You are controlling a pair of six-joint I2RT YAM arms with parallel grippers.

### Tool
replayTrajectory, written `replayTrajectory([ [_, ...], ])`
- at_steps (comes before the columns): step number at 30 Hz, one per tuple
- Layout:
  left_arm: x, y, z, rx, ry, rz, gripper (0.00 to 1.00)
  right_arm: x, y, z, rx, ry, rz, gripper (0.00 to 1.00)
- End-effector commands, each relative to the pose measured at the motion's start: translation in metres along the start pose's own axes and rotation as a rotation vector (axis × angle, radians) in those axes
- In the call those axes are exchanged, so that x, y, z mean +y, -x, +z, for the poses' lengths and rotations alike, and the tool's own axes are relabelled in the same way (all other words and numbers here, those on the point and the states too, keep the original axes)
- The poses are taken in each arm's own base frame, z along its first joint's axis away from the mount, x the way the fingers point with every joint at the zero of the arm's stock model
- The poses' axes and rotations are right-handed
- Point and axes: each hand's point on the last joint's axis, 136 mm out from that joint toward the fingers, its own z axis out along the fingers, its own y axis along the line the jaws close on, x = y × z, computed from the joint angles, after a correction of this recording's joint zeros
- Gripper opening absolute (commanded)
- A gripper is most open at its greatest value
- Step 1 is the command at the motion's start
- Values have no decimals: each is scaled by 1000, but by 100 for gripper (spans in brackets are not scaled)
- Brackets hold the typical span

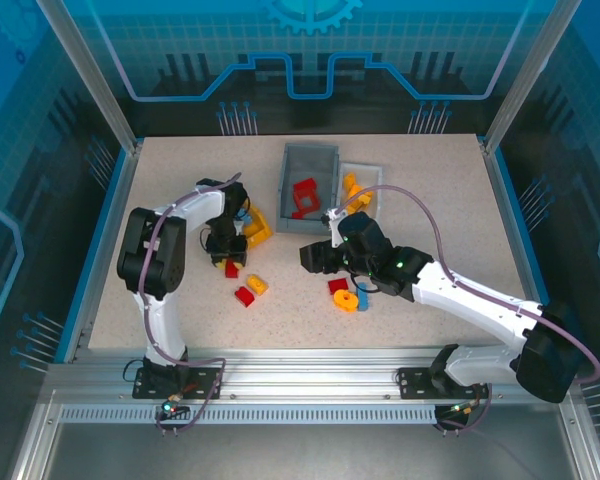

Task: Sort the legos into containers by color

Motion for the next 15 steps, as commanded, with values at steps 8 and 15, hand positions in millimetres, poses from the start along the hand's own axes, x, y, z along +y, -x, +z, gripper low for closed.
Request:
replayTrajectory([
  [8, 43, -28, -5, 119, 249, 31, 13, 3, 5, -5, -19, 19, 19, 62],
  [15, 57, -11, -20, 64, 389, 106, 7, 1, 1, -5, -13, 17, 22, 62],
])
